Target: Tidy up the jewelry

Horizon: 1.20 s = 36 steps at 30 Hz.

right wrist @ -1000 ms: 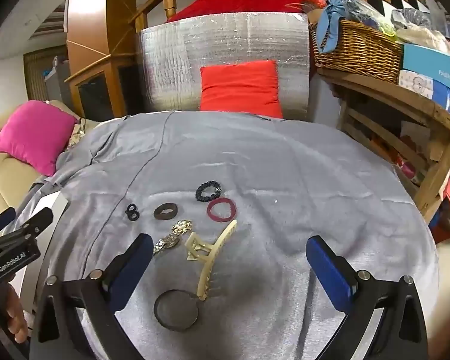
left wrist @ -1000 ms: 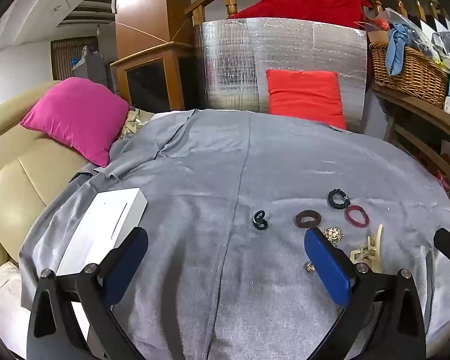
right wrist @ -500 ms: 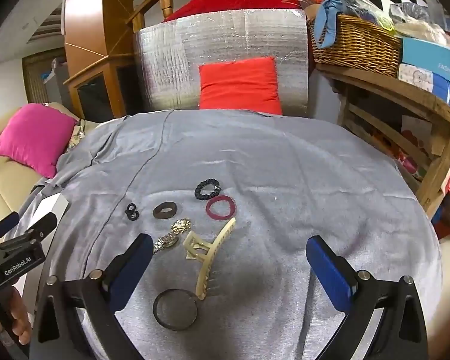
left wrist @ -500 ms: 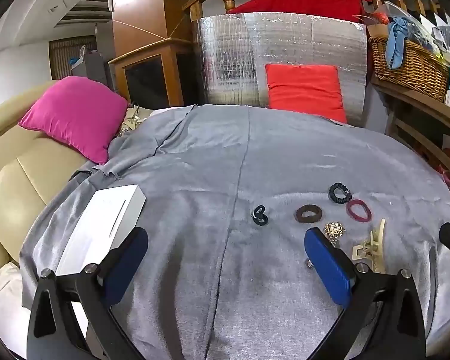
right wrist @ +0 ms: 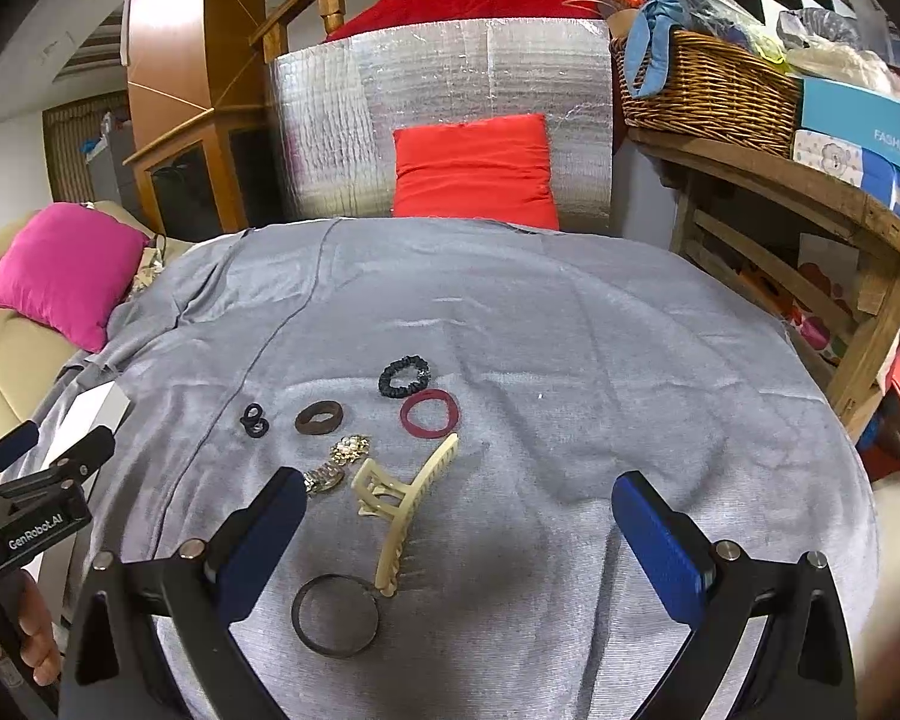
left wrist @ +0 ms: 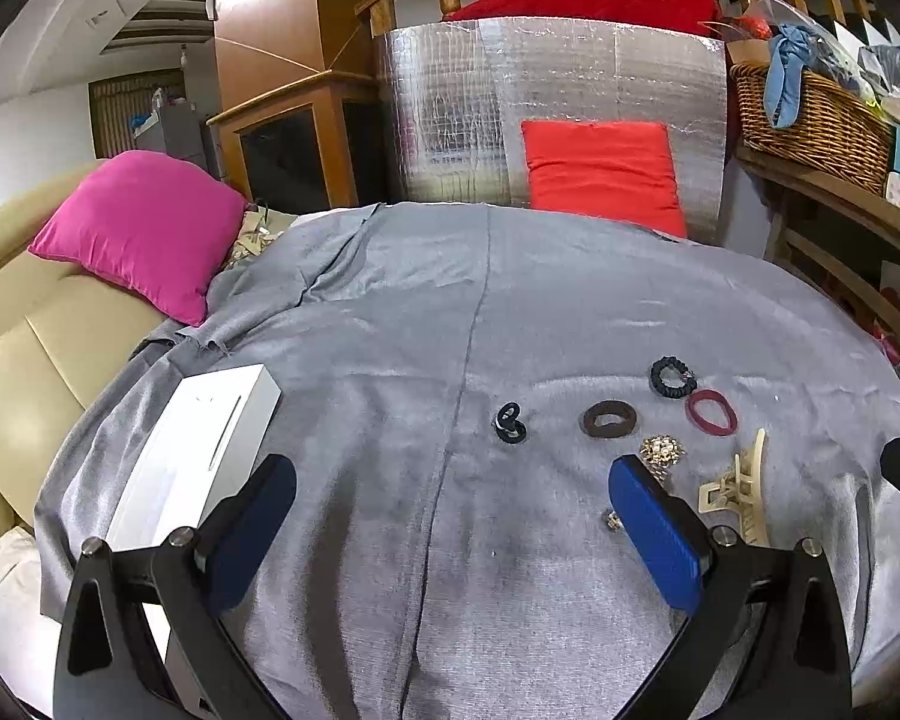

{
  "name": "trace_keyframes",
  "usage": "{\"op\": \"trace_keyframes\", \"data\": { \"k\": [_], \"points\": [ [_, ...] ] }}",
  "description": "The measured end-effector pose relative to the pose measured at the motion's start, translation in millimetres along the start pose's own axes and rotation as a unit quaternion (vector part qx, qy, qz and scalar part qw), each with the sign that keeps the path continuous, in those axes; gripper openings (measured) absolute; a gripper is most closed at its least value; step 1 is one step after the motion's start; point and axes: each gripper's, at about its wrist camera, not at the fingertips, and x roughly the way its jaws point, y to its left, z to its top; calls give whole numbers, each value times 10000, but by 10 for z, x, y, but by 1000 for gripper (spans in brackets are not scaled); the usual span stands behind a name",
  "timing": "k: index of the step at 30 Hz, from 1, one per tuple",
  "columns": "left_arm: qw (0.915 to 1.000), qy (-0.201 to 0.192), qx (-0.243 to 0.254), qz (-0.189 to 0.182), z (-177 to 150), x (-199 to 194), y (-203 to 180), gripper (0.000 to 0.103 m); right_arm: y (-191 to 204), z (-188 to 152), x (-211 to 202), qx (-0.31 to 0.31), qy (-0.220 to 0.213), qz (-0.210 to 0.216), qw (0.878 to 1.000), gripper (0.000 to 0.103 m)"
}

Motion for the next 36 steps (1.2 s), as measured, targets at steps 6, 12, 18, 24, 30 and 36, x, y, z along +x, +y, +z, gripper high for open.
{"op": "trace_keyframes", "data": {
  "k": [6, 12, 18, 24, 30, 36],
  "points": [
    [10000, 82, 7, -30, -11, 38, -5, 103, 6, -3, 24, -23, 55, 12, 10000, 103],
    [9997, 235, -61, -21, -23, 116, 82, 103, -33, 3, 38, 85, 104, 128, 9998, 103],
    [9990, 397, -213, 30, -44, 204, 210, 103, -32, -6, 66, 150, 158, 226, 9995, 103],
    [9988, 473, -148, 27, -58, 240, 187, 103, 61, -26, 115, 55, 231, 294, 9993, 103],
    [9990, 450, -13, 16, -66, 223, 144, 103, 185, -54, 122, -122, 207, 269, 9993, 103],
    [9988, 488, 25, -19, -64, 235, 109, 103, 204, -64, 139, -173, 239, 225, 9993, 103]
  ]
}}
